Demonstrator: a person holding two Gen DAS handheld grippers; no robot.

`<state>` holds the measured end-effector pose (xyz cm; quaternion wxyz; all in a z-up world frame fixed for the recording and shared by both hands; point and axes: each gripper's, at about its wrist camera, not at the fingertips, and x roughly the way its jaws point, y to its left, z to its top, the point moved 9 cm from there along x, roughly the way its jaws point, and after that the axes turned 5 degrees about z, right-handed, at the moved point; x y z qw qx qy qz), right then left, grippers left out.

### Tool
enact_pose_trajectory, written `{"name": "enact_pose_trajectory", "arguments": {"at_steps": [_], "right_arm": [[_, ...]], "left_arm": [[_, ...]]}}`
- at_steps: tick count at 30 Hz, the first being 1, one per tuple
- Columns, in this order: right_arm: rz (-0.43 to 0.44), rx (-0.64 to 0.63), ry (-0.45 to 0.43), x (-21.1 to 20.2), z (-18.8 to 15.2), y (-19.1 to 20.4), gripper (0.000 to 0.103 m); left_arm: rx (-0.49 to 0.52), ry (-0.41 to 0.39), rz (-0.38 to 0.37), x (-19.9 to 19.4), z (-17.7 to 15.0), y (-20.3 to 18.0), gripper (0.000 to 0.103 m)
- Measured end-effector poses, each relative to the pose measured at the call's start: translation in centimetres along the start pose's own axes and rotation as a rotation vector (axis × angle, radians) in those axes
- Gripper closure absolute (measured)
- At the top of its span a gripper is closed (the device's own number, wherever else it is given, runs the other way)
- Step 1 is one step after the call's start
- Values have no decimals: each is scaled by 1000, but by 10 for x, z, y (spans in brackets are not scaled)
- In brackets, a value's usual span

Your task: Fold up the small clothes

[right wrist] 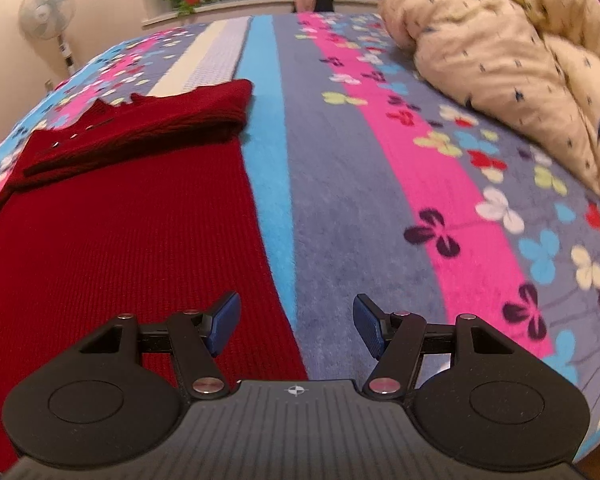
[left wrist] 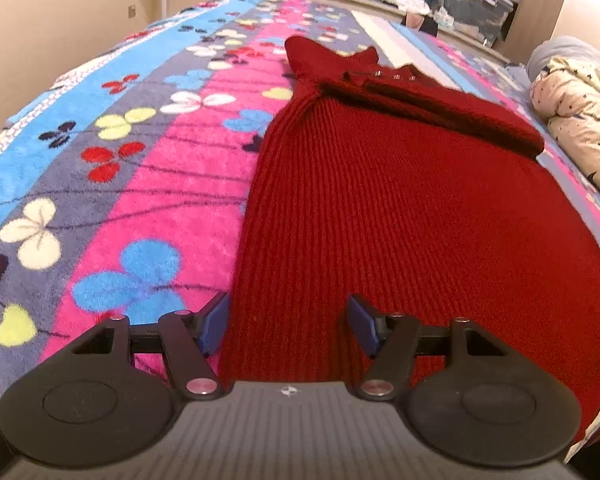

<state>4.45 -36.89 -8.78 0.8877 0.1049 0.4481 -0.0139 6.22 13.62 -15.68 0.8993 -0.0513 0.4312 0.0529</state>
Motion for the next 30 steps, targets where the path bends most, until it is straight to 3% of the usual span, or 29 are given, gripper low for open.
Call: {"name": "enact_pose_trajectory", "arguments": {"at_steps": [6, 13, 19, 22, 24, 27, 30], "right_arm": [[49, 93, 115, 15, -18, -7, 39], [19, 21, 233, 31, -40, 4, 39], [18, -9, 245, 32, -41, 10, 40], [36, -15, 247, 31, -41, 13, 47], [71, -20, 252, 30, -42, 17, 63], [121, -43, 258, 27, -44, 27, 69], [169, -44, 257, 23, -45, 34, 69]], "left_arm": [[9, 8, 2, -1, -3, 0, 39], [-32, 24, -1, -5, -6, 5, 43], [-25, 24, 4, -6, -7, 4, 43], [-24, 24, 4, -6, -7, 4, 43], [-25, 25, 4, -6, -7, 4, 43], [-27, 33, -2, -6, -9, 3, 43], [-28, 50, -16, -8, -13, 1, 43]]}}
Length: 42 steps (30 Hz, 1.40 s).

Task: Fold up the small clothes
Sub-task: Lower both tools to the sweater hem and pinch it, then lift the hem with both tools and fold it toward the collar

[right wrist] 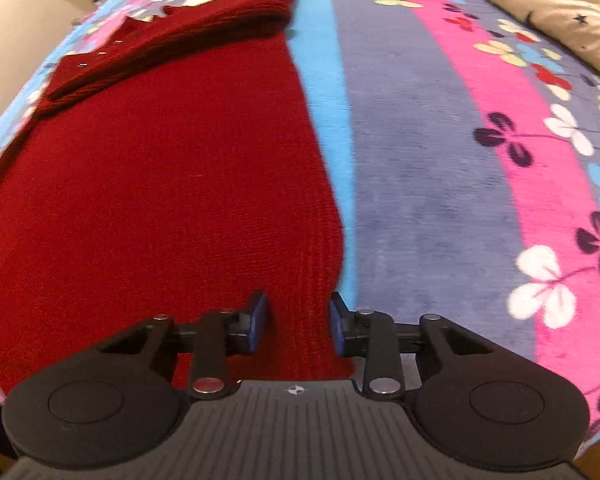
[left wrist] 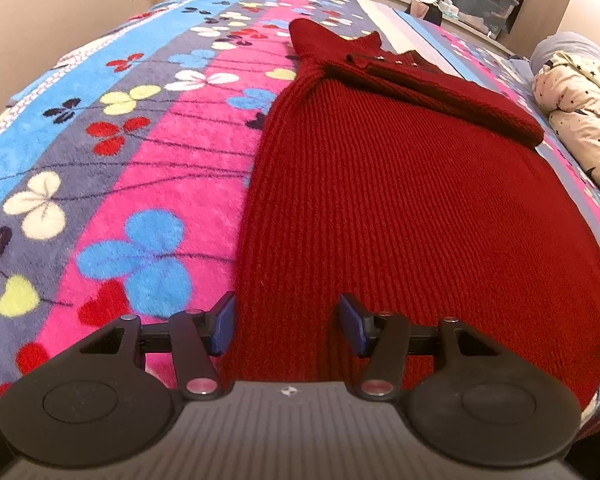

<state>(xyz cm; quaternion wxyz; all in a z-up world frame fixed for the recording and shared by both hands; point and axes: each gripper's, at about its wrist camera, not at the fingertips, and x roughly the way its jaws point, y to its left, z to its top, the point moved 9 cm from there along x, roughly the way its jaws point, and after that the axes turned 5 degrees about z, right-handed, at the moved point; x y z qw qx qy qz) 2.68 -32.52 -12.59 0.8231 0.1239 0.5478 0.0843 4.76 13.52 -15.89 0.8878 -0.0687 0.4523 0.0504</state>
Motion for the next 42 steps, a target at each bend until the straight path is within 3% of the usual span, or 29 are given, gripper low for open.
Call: {"name": "enact_pose_trajectory", "arguments": {"at_steps": [4, 7, 10, 11, 12, 15, 17, 18, 19, 21, 22, 24, 27, 30, 36, 38, 42], "right_arm": [[-28, 19, 15, 2, -3, -5, 65], [-44, 32, 12, 1, -4, -6, 65], [-44, 14, 20, 2, -5, -2, 64], [-41, 8, 22, 1, -6, -1, 66], [-34, 8, 21, 0, -7, 1, 70], [-7, 13, 5, -4, -6, 1, 80], [6, 13, -6, -6, -5, 2, 81], [4, 12, -8, -7, -5, 1, 81], [0, 12, -8, -7, -5, 2, 81], [-11, 8, -9, -5, -6, 1, 79], [-17, 6, -6, -4, -6, 1, 78], [-19, -11, 4, -2, -8, 3, 78], [-17, -39, -11, -5, -8, 9, 83], [48, -26, -89, -25, 1, 15, 86], [213, 49, -317, -108, 24, 25, 89], [237, 31, -391, -141, 24, 31, 97], [331, 7, -516, -210, 10, 39, 98]], "left_arm": [[-59, 41, -38, -3, -8, 4, 44], [-105, 62, -61, -8, -13, 7, 52], [-131, 55, -75, -17, -16, 9, 73], [-135, 49, -80, -19, -16, 9, 85], [-135, 41, -88, -21, -16, 8, 88], [-117, 31, -97, -23, -15, 4, 88], [-113, 45, -76, -19, -16, 5, 84], [-121, 59, -58, -15, -18, 7, 74], [-133, 69, -49, -12, -19, 9, 72], [-138, 75, -54, -10, -19, 10, 72], [-126, 74, -56, -10, -19, 8, 73], [-85, 61, -73, -13, -19, 1, 89], [-32, 30, -83, -22, -17, -7, 91], [-44, -9, -133, -39, -5, -8, 92], [-57, -116, -285, -102, 31, -4, 93], [-57, -166, -363, -133, 43, 1, 94], [-70, -259, -557, -196, 56, 17, 94]]}}
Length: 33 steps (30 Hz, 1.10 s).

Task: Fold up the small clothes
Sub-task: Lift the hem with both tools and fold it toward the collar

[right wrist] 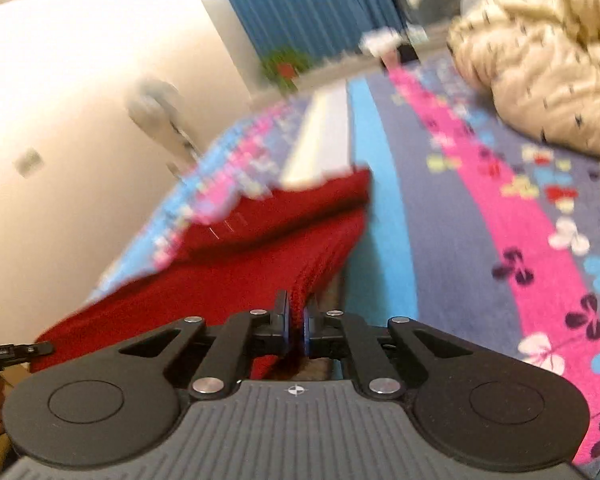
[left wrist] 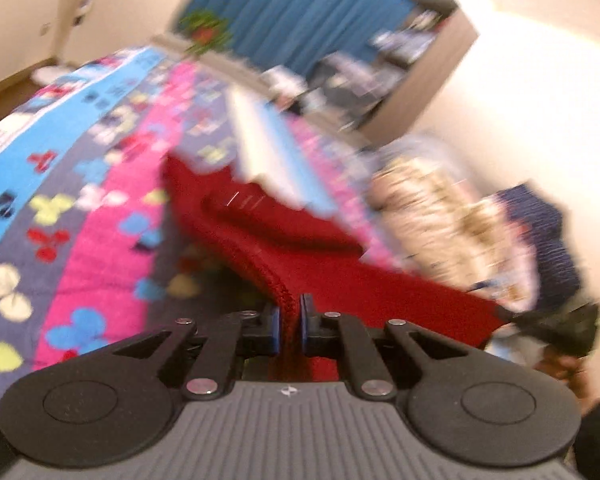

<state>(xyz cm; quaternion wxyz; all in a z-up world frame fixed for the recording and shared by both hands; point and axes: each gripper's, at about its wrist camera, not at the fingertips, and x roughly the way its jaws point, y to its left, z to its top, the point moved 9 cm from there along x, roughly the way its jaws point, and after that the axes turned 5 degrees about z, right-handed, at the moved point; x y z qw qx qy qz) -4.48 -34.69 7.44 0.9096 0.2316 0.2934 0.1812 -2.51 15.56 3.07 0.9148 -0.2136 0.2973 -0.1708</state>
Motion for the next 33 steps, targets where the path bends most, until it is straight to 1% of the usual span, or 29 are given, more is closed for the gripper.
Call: {"name": "enact_pose_trajectory", "arguments": {"at_steps": [3, 5, 7, 8, 9, 11, 13, 14, 16, 18, 21, 23, 24, 25, 26, 28, 29, 30, 31, 33], "right_arm": [[76, 12, -79, -50, 4, 15, 98], [144, 28, -128, -78, 3, 21, 98], [200, 77, -166, -94, 3, 14, 98], [201, 116, -181, -95, 4, 5, 98], [188, 154, -183, -88, 5, -6, 98], [132, 225, -167, -68, 9, -34, 98], [75, 304, -134, -38, 12, -60, 98], [47, 336, -113, -18, 16, -73, 98], [-31, 330, -66, 23, 23, -91, 98], [-89, 337, -19, 66, 27, -105, 98], [-189, 297, 40, 120, 24, -124, 98], [-220, 274, 69, 149, 17, -138, 98], [-239, 261, 92, 160, 10, -143, 98], [-266, 262, 128, 170, 4, -147, 98], [-276, 267, 140, 175, 2, -147, 98], [-271, 260, 134, 177, 3, -144, 98], [-278, 251, 136, 181, 3, -144, 97], [-288, 254, 137, 183, 3, -147, 96], [-299, 264, 131, 183, 3, -150, 95], [-326, 273, 90, 182, 10, -155, 91]], "left_arm": [[3, -45, -106, -41, 6, -10, 94], [-13, -56, -162, -58, 5, -9, 94], [-39, -62, -189, -61, 5, -3, 93], [-65, -55, -174, -54, 7, 5, 93], [-90, -43, -151, -47, 9, 13, 93], [-149, -5, -109, -17, 17, 29, 93], [-226, 50, -35, 24, 27, 50, 93], [-244, 79, 3, 47, 33, 58, 93], [-227, 119, 71, 87, 47, 76, 93], [-207, 173, 142, 131, 57, 92, 93], [-174, 221, 213, 176, 56, 114, 93], [-196, 254, 251, 192, 45, 127, 93], [-201, 258, 260, 196, 43, 133, 93], [-196, 249, 263, 199, 44, 134, 93], [-187, 237, 265, 200, 45, 136, 93], [-199, 226, 266, 203, 46, 141, 91], [-227, 224, 264, 204, 47, 145, 90], [-251, 216, 260, 203, 48, 146, 86], [-278, 200, 253, 202, 51, 150, 86], [-317, 178, 230, 196, 57, 149, 85]]}}
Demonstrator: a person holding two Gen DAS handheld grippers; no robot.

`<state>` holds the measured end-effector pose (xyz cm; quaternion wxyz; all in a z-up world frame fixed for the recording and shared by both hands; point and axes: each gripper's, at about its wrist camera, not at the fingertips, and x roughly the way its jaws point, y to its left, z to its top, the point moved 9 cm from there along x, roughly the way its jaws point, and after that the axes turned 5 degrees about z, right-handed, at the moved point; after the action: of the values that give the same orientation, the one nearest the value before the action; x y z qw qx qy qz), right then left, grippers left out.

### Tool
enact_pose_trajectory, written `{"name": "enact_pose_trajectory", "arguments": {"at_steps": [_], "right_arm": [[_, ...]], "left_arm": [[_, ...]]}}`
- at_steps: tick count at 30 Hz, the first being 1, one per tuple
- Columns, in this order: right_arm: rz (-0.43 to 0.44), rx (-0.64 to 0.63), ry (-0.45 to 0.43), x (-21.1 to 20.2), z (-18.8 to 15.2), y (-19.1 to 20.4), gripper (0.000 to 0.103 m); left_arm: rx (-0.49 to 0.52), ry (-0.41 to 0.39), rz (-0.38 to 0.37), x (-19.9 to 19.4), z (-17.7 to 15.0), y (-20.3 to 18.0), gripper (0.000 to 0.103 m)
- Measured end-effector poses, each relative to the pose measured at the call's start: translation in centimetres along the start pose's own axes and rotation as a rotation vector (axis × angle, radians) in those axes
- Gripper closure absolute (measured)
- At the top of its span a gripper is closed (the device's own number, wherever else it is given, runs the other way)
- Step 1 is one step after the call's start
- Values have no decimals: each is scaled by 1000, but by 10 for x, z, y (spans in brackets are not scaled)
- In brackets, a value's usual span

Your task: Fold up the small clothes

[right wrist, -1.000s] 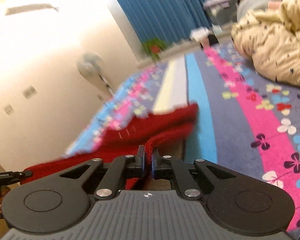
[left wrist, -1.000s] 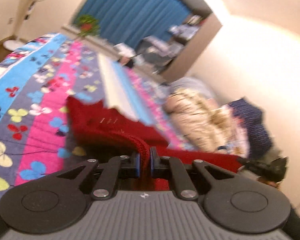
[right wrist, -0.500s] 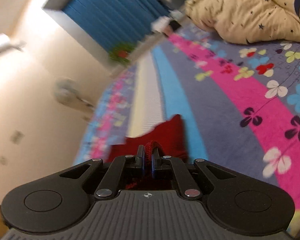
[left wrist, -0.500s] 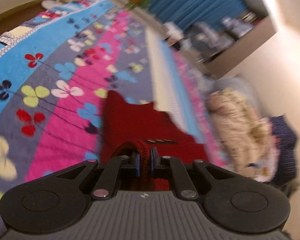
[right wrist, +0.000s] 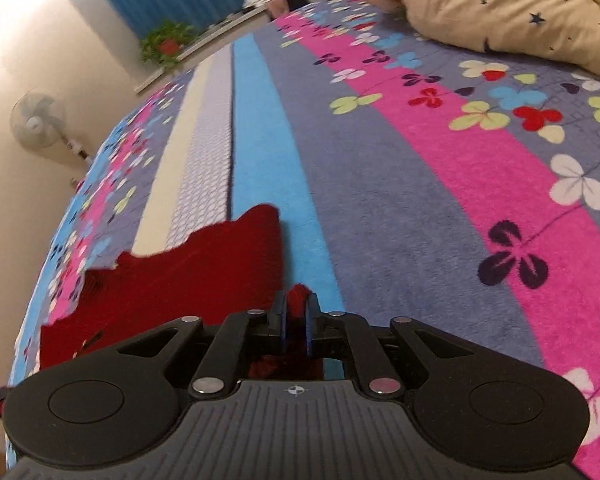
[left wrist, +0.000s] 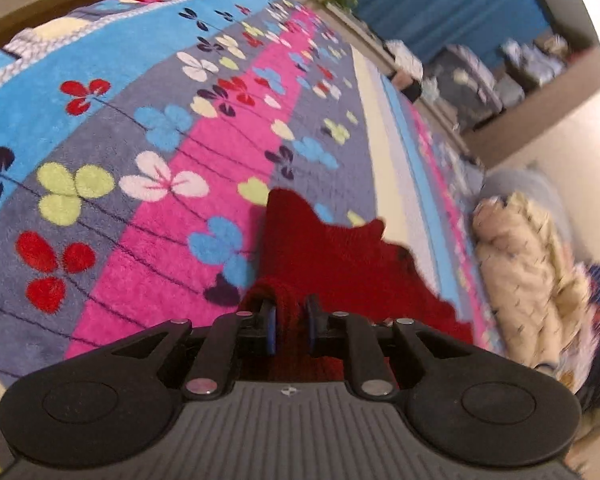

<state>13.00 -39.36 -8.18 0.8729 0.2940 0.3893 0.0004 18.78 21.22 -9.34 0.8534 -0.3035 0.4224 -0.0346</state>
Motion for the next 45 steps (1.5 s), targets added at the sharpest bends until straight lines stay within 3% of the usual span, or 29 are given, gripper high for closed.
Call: {"name": "enact_pose_trajectory", "arguments": {"at_steps": [3, 6, 7, 9, 10, 13, 14, 17, 19, 21, 23, 31, 41, 43, 45], "right_arm": [[-39, 9, -83, -12, 12, -9, 90], [-37, 18, -88, -18, 13, -19, 90], [-24, 16, -79, -20, 12, -20, 90], [-6, -14, -67, -24, 10, -20, 90], [4, -32, -58, -26, 8, -19, 90], [58, -66, 0, -31, -3, -17, 74], [71, -84, 36, -29, -9, -16, 67], [71, -174, 114, -26, -26, -9, 63], [66, -219, 140, -23, -34, -4, 61], [61, -242, 157, -19, -39, 1, 57], [59, -255, 165, -15, -41, 7, 56], [24, -257, 129, 6, -33, 25, 53], [3, -182, 61, 27, -17, 37, 53], [-3, -181, 66, 29, -17, 36, 60], [0, -179, 79, 32, -19, 35, 82]], "left_arm": [[13, -12, -19, -6, 3, -5, 84], [37, -13, -25, -12, 2, -4, 81], [42, -25, -16, -16, 3, -1, 77], [37, -85, 29, -29, 10, 10, 59], [10, -103, 28, -35, 14, 18, 59], [-28, -104, 25, -46, 18, 34, 59], [7, -80, 61, -44, 14, 37, 58], [143, 43, 180, -26, -8, 39, 58], [215, 55, 171, -20, -15, 27, 55], [256, 52, 123, -17, -18, 11, 41], [291, 54, 118, -8, -21, 0, 40], [384, 50, 204, 41, -14, -18, 39], [335, 10, 146, 65, 7, -24, 43], [348, 19, 158, 69, 7, -24, 54], [369, 40, 179, 74, 5, -21, 71]]}}
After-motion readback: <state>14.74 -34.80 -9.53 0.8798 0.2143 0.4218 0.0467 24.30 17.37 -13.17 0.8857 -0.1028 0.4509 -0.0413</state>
